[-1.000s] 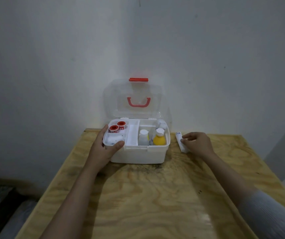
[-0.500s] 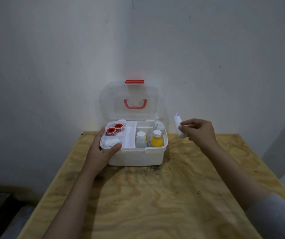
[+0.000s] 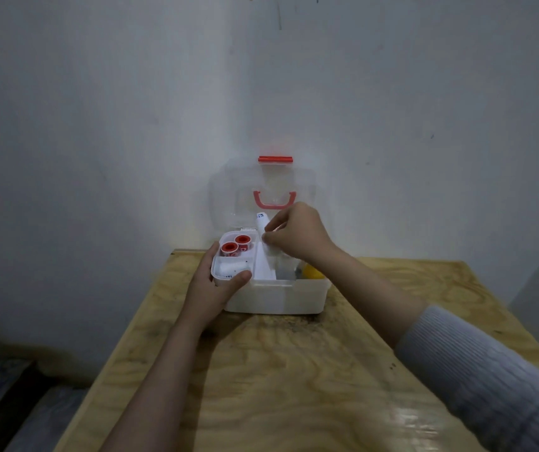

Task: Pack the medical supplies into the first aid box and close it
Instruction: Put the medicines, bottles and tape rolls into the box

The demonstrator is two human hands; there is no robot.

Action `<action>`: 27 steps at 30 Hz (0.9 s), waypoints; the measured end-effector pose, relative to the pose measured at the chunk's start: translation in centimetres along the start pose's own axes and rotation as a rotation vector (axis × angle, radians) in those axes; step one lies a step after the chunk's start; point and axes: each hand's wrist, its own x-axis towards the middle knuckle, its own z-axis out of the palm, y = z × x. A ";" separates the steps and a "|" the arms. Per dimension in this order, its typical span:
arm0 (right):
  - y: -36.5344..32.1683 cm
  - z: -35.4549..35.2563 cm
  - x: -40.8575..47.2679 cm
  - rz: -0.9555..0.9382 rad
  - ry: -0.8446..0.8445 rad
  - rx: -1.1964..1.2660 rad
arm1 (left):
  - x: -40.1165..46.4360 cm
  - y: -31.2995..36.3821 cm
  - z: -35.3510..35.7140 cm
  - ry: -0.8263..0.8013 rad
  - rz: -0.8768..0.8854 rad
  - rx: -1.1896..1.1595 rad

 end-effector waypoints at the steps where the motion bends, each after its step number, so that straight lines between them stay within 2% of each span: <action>1: -0.1 0.6 0.3 -0.009 -0.002 -0.051 | 0.0 0.0 0.0 -0.003 0.006 -0.013; 9: 0.7 2.7 0.5 0.066 -0.114 -0.265 | 0.1 -0.6 0.0 -0.006 0.008 -0.031; 16: 1.4 2.2 0.7 0.053 -0.189 -0.200 | 0.0 -0.3 0.1 0.008 0.006 -0.017; 18: 1.4 1.5 0.8 0.004 -0.088 -0.116 | 0.0 -0.2 0.0 0.006 0.003 -0.018; 20: 1.4 0.3 1.1 -0.051 0.106 -0.066 | 0.0 -0.2 -0.1 0.002 -0.002 -0.021; 24: 1.2 -2.5 1.9 -0.123 0.418 -0.114 | -0.1 0.0 -0.1 -0.004 0.006 -0.032; 27: 1.3 -4.0 2.7 -0.130 0.491 -0.255 | -0.1 0.1 -0.1 -0.008 0.000 -0.027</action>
